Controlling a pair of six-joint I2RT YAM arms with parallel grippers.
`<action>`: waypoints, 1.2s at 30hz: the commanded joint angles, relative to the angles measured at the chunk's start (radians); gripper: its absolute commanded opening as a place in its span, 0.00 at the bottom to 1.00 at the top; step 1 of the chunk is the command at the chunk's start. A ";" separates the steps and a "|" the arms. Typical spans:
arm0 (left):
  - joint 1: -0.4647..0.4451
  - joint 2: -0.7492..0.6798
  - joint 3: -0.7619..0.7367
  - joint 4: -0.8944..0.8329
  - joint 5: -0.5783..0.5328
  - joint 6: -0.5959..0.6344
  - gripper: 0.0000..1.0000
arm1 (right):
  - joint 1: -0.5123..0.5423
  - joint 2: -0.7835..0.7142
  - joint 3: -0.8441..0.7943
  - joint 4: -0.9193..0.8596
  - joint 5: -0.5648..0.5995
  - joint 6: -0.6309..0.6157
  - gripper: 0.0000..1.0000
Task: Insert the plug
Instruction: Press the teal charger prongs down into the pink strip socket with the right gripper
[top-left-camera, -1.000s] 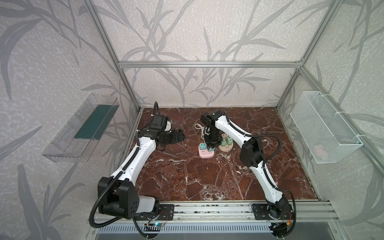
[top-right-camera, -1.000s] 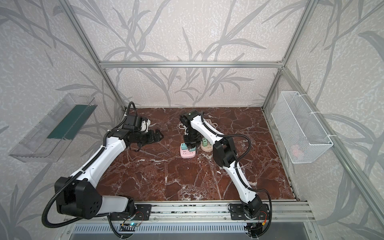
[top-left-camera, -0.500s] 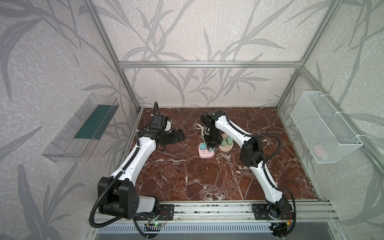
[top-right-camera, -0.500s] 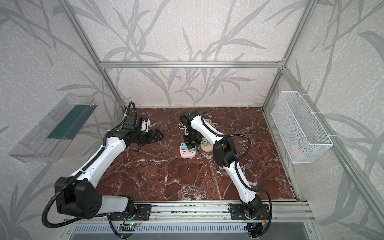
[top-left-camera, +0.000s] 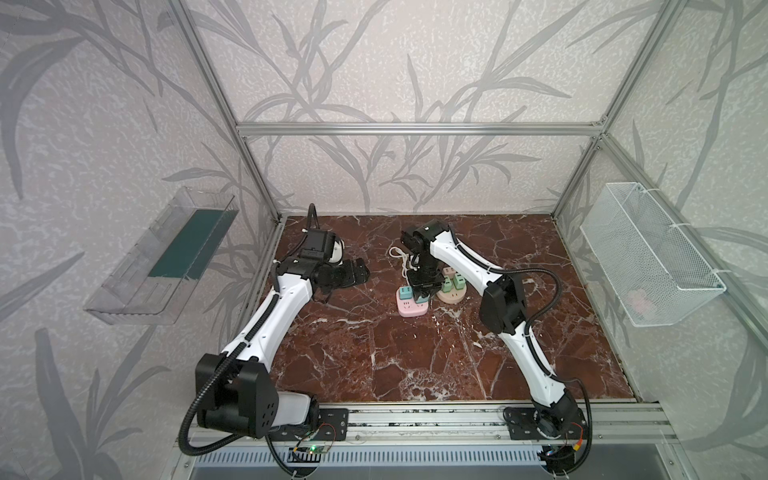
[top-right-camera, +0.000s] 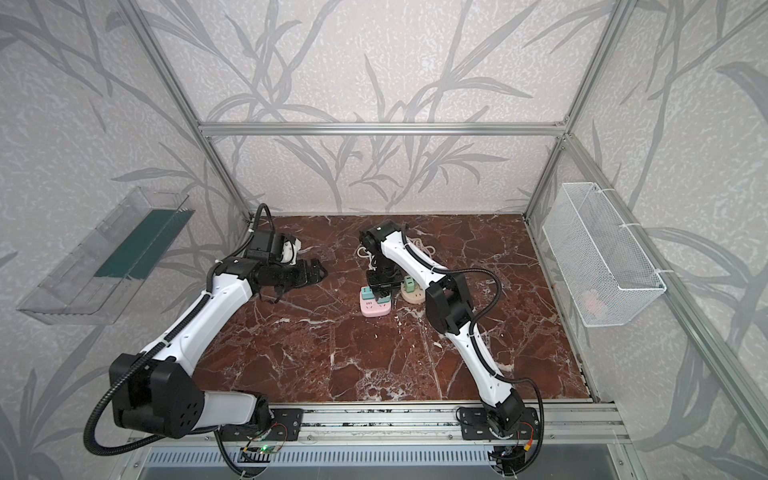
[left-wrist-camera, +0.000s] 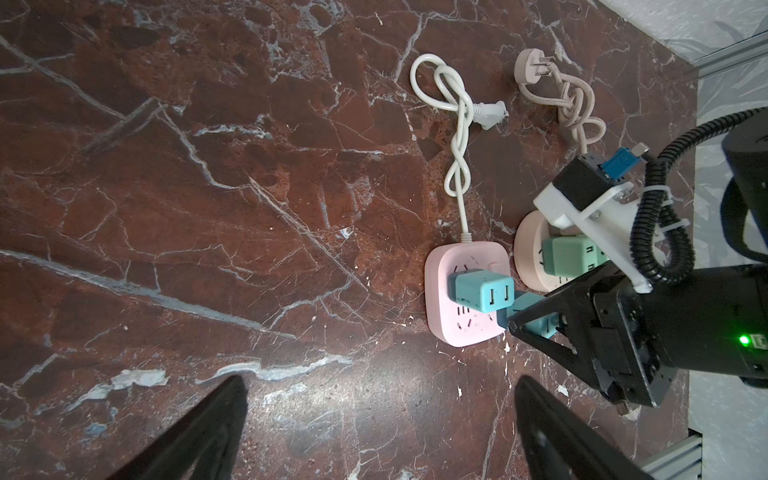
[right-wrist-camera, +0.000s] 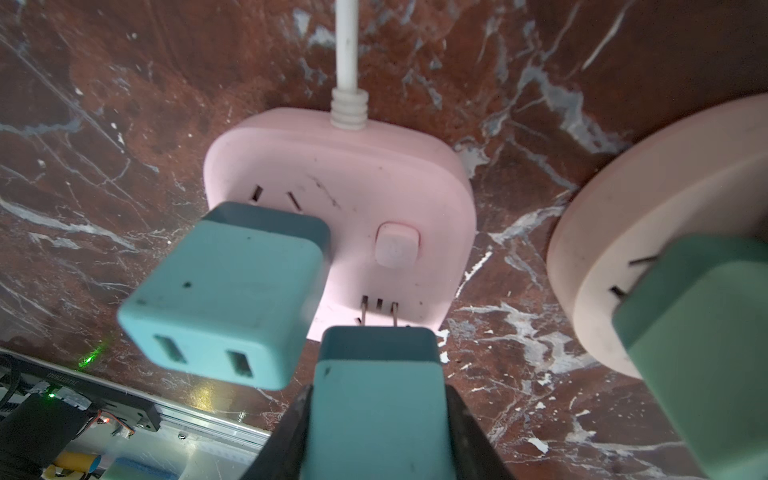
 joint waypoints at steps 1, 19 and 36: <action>0.000 0.005 -0.011 -0.001 0.006 0.001 0.99 | 0.006 0.040 0.000 -0.032 0.044 0.013 0.00; 0.000 0.008 -0.011 -0.003 0.007 0.001 0.99 | 0.021 0.233 0.224 -0.149 0.138 0.027 0.00; 0.001 0.017 -0.009 -0.004 0.011 0.004 0.99 | 0.021 0.336 0.322 -0.216 0.121 -0.001 0.00</action>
